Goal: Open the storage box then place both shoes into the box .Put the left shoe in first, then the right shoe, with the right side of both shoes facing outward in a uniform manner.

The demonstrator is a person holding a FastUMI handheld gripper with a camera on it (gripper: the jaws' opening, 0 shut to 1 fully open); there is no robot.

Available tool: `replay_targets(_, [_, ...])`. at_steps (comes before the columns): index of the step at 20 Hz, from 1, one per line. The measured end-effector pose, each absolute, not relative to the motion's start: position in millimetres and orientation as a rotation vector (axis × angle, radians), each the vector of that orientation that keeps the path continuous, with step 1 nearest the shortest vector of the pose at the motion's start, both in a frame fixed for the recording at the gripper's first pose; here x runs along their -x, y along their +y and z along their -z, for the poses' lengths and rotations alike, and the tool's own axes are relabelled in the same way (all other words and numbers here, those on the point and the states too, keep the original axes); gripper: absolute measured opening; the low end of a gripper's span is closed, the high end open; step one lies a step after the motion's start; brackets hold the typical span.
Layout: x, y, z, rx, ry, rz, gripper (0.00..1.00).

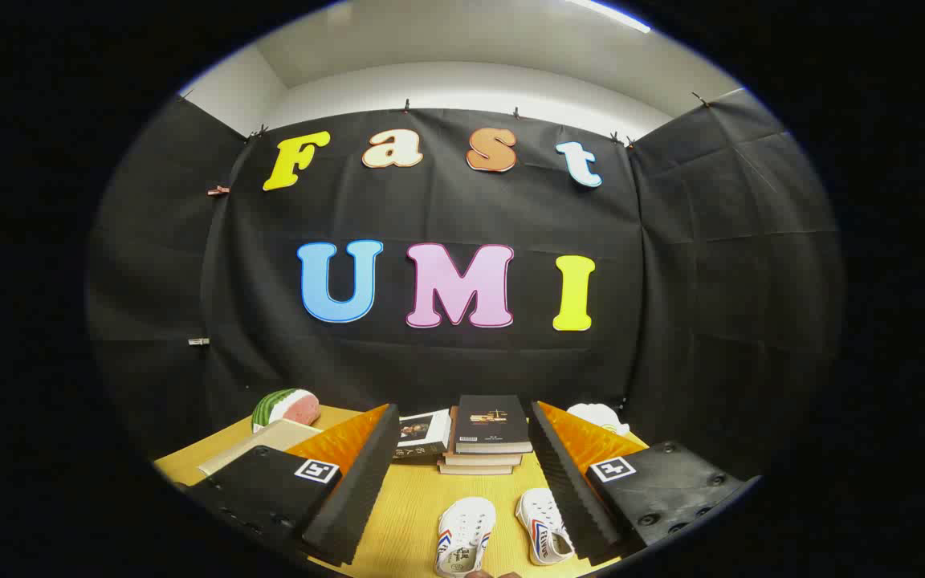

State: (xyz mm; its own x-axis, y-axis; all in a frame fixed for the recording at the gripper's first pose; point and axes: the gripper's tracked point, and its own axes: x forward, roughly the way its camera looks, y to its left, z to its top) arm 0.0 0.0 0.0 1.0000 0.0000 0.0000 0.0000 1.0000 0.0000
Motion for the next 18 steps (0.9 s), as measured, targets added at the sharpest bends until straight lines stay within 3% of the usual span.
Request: replay_targets(18, [-13.6, 12.8, 11.5, 0.012, 0.036, -0.042, 0.97])
